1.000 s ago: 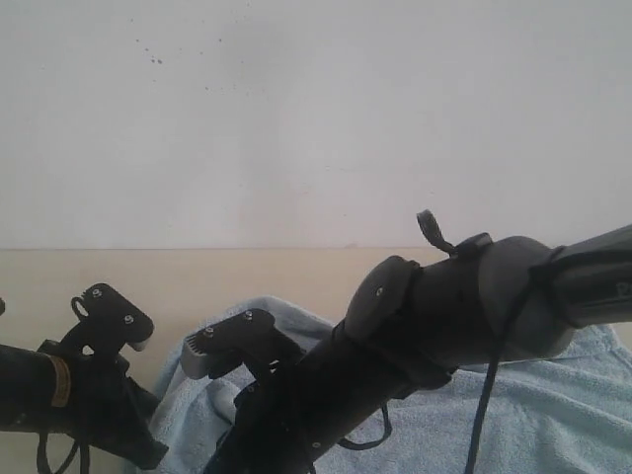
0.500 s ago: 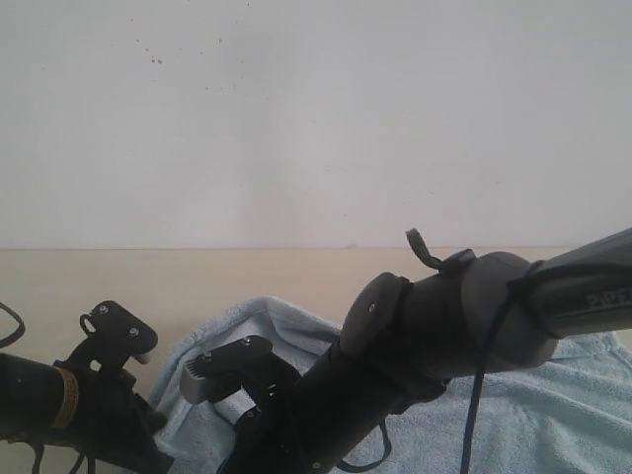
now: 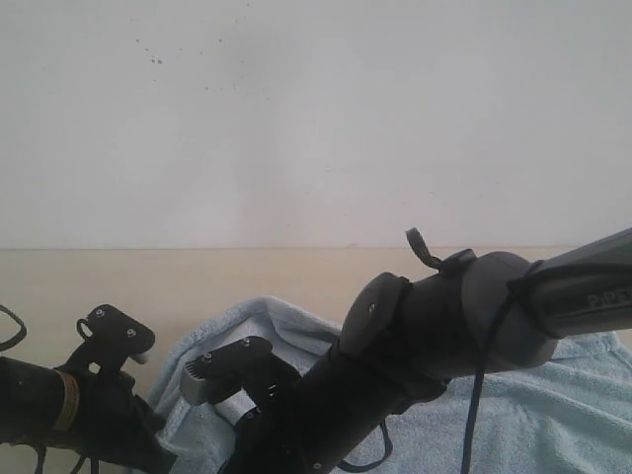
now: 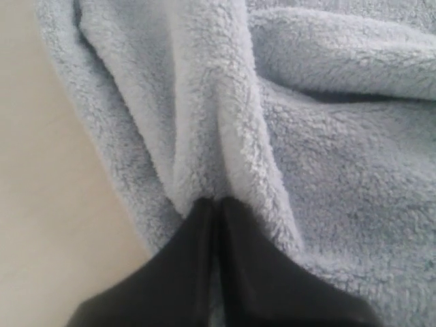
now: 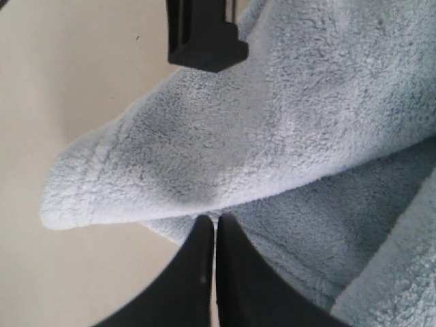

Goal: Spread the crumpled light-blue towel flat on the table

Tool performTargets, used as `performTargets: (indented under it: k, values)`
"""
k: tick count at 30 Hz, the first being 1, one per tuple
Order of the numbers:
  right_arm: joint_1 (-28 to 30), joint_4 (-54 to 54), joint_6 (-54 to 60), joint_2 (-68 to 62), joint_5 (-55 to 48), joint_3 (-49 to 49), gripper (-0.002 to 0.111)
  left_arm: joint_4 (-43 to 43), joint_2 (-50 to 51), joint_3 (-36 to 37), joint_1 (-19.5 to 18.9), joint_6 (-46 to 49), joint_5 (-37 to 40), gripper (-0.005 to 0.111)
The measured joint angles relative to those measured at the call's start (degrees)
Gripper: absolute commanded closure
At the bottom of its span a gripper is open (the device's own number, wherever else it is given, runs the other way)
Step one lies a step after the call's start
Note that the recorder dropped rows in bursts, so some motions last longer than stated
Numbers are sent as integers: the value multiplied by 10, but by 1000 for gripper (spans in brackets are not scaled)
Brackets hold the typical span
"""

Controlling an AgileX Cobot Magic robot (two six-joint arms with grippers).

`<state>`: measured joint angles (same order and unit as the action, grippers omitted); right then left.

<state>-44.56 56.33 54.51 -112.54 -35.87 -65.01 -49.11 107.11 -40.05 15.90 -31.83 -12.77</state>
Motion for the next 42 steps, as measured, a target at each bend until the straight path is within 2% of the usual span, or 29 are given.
performTargets:
  k: [9, 19, 34, 42]
  values:
    - [0, 0, 0, 0, 0, 0, 107, 42, -62, 0, -15, -5, -32, 103]
    - [0, -1, 0, 0, -1, 0, 107, 44, -7, 0, -15, -5, -40, 103]
    - [0, -1, 0, 0, -1, 0, 107, 71, -6, 2, -20, -16, -14, 103]
    - [0, -1, 0, 0, -1, 0, 107, 75, 0, 2, -20, -16, -25, 103]
